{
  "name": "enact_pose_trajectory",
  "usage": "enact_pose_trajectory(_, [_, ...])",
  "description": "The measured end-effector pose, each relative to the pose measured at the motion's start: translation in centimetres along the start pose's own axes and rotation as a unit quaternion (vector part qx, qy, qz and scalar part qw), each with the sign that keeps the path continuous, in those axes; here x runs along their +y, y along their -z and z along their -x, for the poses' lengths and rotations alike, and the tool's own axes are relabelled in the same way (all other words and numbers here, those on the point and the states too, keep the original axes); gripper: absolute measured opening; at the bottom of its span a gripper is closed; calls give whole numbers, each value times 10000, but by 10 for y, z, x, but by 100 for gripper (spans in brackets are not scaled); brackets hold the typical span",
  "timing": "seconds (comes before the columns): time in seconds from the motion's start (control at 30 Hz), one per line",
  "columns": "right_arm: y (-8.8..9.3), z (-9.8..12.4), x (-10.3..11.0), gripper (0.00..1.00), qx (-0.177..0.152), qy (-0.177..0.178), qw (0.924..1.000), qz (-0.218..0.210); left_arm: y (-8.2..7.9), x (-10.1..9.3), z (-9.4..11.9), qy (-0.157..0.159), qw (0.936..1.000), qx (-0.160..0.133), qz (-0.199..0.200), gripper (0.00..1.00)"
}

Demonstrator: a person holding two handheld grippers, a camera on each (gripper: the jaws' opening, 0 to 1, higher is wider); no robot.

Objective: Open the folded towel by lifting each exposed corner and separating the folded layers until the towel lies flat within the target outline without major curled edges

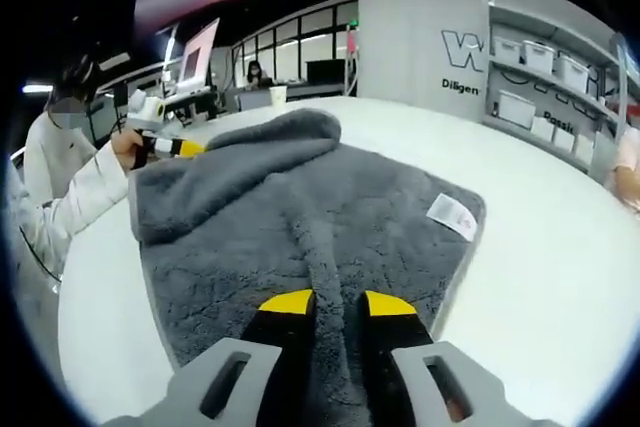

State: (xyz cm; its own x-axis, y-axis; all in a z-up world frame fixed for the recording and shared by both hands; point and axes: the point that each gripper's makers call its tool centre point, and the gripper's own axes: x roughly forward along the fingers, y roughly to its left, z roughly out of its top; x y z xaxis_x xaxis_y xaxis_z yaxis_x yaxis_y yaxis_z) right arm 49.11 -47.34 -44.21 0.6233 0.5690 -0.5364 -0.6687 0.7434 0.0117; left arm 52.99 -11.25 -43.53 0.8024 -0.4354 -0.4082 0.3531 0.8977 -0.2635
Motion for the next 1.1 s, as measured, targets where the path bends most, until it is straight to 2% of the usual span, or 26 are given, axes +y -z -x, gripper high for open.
enact_pose_trajectory(0.7, [1, 3, -1, 8, 10, -40, 10000, -86, -1, 17, 7, -292, 9996, -26, 33, 1])
enact_pose_trajectory(0.83, [2, 4, -2, 8, 19, -32, 10000, -84, -1, 27, 11, -571, 9983, 3, -114, 1])
enact_pose_trajectory(1.1, [2, 5, -4, 6, 38, -16, 9999, -93, -2, 40, 18, -823, 9965, -19, -124, 1])
